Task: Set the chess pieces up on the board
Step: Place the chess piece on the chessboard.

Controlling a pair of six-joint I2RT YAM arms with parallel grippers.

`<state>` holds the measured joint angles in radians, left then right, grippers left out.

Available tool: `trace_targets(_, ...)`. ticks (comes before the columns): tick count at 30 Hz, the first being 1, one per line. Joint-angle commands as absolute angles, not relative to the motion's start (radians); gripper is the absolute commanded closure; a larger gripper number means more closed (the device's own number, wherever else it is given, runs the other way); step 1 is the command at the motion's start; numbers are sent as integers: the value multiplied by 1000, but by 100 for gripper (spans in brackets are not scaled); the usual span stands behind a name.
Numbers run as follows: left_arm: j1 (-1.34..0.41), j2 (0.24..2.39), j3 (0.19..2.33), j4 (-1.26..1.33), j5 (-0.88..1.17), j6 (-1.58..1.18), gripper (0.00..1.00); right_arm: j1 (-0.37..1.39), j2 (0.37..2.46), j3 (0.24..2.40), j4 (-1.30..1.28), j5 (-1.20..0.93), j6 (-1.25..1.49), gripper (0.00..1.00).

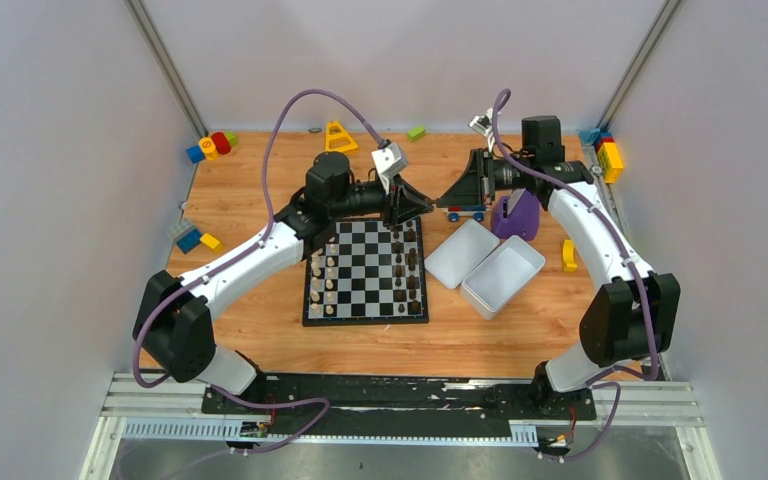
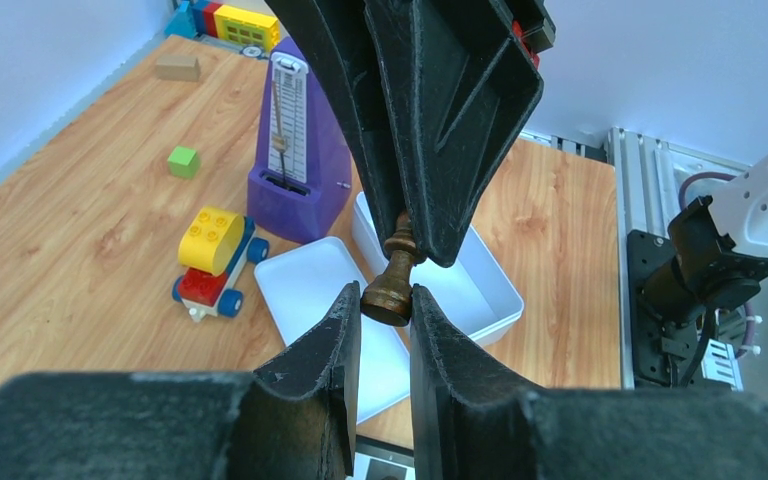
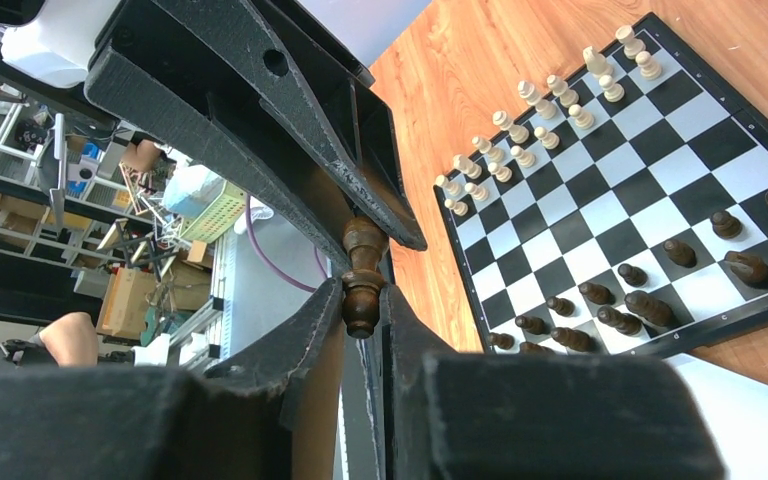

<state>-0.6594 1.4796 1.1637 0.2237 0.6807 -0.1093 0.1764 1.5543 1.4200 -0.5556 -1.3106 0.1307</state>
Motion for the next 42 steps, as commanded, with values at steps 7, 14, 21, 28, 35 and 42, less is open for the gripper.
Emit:
trace_targets(7, -654, 1432, 1148, 157, 643, 25, 32, 179, 1529, 1411, -584, -1247, 17, 100)
trace_targets(14, -590, 1354, 1175, -86, 593, 218, 0, 179, 1526, 1457, -750, -1060, -140, 100)
trace_targets(21, -459, 1234, 1132, -306, 503, 368, 0, 207, 1582, 1502, -820, -868, -206, 100)
trace_targets(28, -390, 1127, 1103, -450, 332, 412, 0, 336, 1735, 1629, -904, -583, -257, 100)
trace_targets(35, -349, 1042, 1104, -570, 216, 421, 0, 447, 1936, 1806, -1043, -347, -296, 100)
trace_targets(42, -330, 984, 1087, -605, 178, 417, 0, 504, 2117, 2000, -1186, -226, -302, 100)
